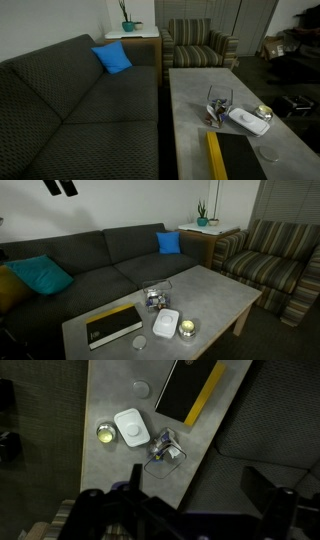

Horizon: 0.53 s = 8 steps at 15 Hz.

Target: Place the lid on the container and push the button

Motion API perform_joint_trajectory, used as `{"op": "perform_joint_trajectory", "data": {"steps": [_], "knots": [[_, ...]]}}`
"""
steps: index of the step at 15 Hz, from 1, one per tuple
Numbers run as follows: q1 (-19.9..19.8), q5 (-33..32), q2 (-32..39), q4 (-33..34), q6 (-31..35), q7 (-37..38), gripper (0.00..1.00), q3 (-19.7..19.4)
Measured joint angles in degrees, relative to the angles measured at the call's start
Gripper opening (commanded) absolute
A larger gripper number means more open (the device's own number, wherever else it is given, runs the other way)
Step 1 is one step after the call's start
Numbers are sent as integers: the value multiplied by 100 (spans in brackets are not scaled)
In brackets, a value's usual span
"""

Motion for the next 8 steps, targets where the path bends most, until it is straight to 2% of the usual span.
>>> {"op": "perform_joint_trajectory", "data": {"steps": [4,8], "knots": [[96,169,578,-4,526,-682,100,-485],[94,168,630,17,550,-689,100,-486]]}}
